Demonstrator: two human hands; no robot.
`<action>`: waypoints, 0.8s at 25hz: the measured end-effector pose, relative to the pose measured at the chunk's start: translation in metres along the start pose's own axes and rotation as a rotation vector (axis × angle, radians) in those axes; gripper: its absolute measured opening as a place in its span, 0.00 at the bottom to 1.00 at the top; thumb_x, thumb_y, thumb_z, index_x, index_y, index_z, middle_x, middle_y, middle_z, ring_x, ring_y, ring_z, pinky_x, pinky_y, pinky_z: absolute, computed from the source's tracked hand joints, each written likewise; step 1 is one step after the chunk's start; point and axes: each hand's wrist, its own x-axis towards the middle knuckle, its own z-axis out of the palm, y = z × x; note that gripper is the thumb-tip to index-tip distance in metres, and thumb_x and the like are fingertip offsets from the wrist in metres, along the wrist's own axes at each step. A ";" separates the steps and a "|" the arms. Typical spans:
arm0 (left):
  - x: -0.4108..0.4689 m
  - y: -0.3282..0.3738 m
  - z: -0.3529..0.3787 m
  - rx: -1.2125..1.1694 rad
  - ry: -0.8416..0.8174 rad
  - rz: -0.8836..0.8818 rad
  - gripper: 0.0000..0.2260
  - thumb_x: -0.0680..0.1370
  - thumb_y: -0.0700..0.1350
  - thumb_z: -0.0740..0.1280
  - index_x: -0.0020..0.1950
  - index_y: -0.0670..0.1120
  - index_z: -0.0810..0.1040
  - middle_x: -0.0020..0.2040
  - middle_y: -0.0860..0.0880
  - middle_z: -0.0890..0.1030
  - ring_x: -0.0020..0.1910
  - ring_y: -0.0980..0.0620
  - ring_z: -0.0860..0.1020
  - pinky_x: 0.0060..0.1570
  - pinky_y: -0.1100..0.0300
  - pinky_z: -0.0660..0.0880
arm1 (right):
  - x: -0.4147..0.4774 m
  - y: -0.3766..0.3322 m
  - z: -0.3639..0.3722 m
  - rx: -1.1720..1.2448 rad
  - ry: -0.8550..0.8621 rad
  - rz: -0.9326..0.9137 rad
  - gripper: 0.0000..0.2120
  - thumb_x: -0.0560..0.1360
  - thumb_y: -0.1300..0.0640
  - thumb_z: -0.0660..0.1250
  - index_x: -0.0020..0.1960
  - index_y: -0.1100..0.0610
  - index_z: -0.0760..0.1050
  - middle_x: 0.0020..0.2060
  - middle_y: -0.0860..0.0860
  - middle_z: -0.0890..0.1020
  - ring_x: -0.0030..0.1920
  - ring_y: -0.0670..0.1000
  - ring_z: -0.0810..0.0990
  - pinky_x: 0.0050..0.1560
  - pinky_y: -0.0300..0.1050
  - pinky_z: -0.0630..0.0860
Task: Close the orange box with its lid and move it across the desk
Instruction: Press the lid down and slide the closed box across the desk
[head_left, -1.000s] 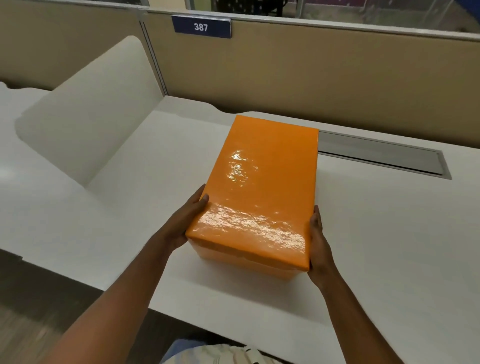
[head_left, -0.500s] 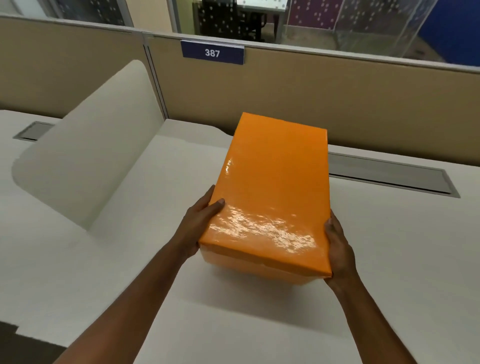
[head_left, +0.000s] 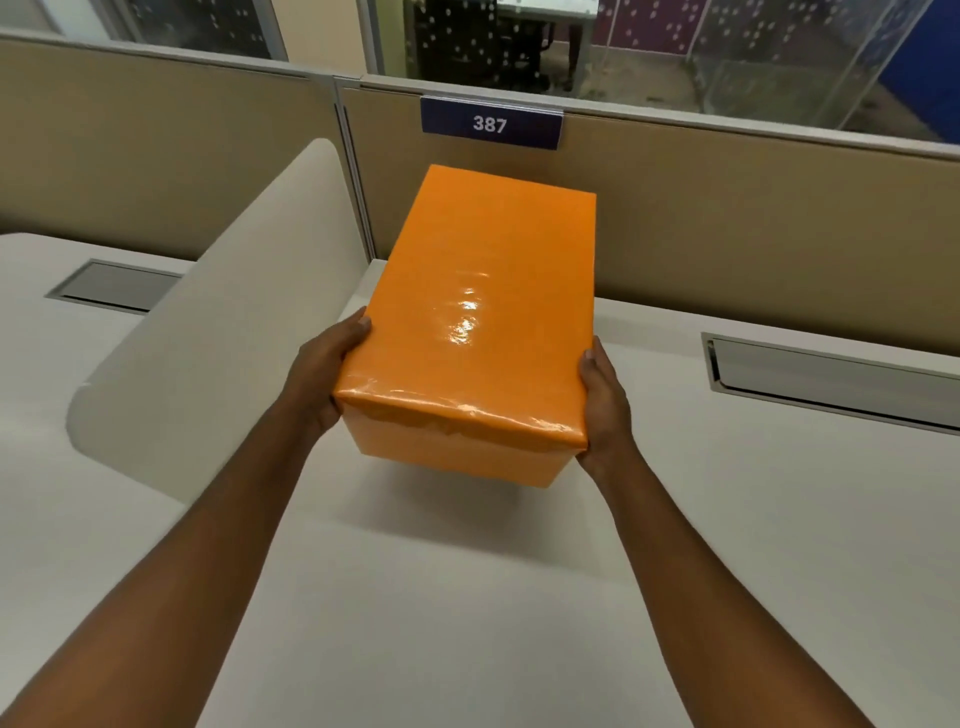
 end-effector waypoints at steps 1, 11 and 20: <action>0.011 0.006 -0.010 0.007 0.025 -0.001 0.22 0.75 0.52 0.68 0.68 0.49 0.75 0.62 0.43 0.81 0.57 0.42 0.82 0.48 0.49 0.80 | 0.013 0.004 0.012 -0.009 -0.002 0.008 0.22 0.80 0.45 0.55 0.73 0.45 0.62 0.66 0.51 0.75 0.60 0.57 0.78 0.59 0.61 0.76; 0.087 0.008 -0.096 -0.021 0.067 -0.068 0.21 0.74 0.51 0.67 0.67 0.53 0.76 0.67 0.45 0.78 0.64 0.40 0.76 0.55 0.46 0.76 | 0.079 0.044 0.091 -0.030 -0.044 0.080 0.26 0.79 0.44 0.55 0.76 0.45 0.54 0.69 0.51 0.71 0.63 0.57 0.76 0.62 0.60 0.75; 0.104 0.003 -0.102 -0.106 0.125 -0.004 0.19 0.79 0.43 0.58 0.69 0.44 0.74 0.57 0.48 0.83 0.51 0.49 0.83 0.46 0.56 0.82 | 0.100 0.055 0.106 -0.060 -0.005 0.084 0.25 0.80 0.45 0.53 0.76 0.45 0.55 0.64 0.48 0.72 0.61 0.56 0.76 0.61 0.57 0.76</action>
